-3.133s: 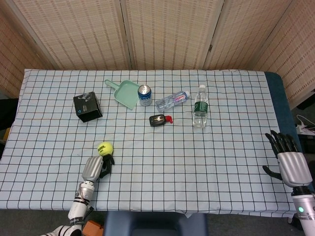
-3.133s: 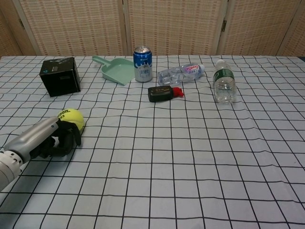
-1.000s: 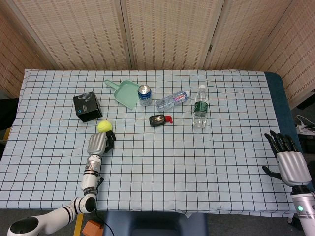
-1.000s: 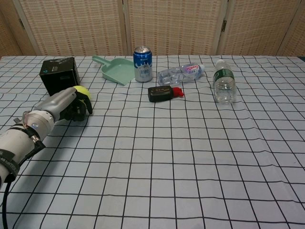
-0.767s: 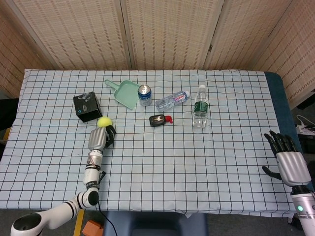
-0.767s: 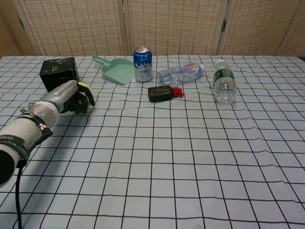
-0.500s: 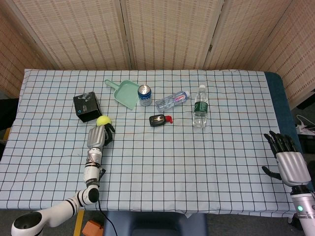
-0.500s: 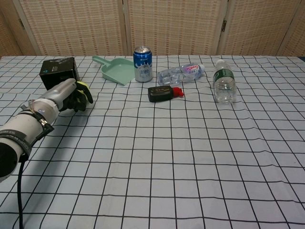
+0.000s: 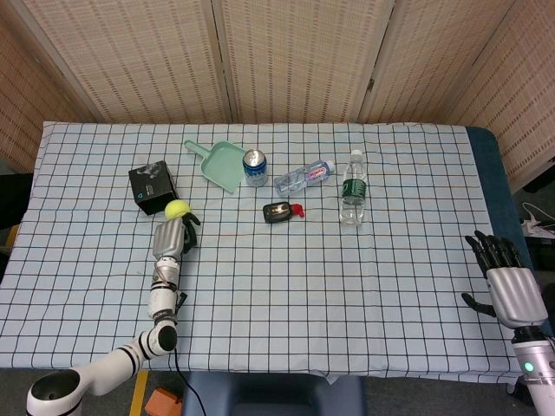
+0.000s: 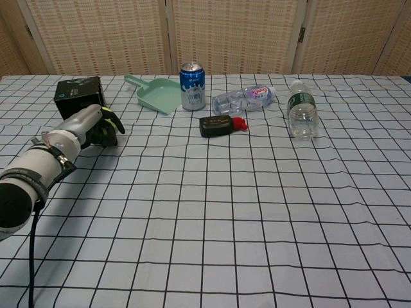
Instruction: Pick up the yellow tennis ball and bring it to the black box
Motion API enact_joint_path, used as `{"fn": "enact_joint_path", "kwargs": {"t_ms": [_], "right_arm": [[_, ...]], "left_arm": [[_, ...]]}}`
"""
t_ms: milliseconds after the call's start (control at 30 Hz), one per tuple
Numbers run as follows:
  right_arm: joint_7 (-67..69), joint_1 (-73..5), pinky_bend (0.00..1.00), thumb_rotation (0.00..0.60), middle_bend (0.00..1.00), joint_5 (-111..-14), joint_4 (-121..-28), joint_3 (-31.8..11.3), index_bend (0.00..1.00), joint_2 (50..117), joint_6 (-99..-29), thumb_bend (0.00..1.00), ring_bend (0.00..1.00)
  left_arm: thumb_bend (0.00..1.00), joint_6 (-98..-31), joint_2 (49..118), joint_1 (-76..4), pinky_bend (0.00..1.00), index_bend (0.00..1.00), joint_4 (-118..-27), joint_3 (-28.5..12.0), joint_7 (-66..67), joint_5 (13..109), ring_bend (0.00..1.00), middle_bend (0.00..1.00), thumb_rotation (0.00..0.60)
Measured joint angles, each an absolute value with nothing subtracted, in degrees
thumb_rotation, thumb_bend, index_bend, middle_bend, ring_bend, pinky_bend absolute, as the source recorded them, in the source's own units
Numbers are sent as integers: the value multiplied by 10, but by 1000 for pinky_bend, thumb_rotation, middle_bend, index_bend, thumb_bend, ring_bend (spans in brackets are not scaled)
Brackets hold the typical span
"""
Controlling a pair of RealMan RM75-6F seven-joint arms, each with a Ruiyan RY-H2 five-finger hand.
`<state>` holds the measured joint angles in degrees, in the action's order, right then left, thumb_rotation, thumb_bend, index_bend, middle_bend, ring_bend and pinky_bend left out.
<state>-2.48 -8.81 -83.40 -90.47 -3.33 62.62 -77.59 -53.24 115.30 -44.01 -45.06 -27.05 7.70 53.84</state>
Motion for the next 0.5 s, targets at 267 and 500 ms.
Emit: {"fn": "enact_joint_path", "kwargs": {"t_ms": [267,500], "right_arm": [[-25,-90,0,600,0,-833,-902,-32,34,627,-772,107,0],[-27,-90,0,600,0,-835,-901,-32,34,630,-774,107,0]], "left_arm": [[734,-527,1157,-449,853,420,-407,-257,87,545,529,512,600],[728,-520,1163,-452,817,420,-377,-249,84,549,512,513,600]]}}
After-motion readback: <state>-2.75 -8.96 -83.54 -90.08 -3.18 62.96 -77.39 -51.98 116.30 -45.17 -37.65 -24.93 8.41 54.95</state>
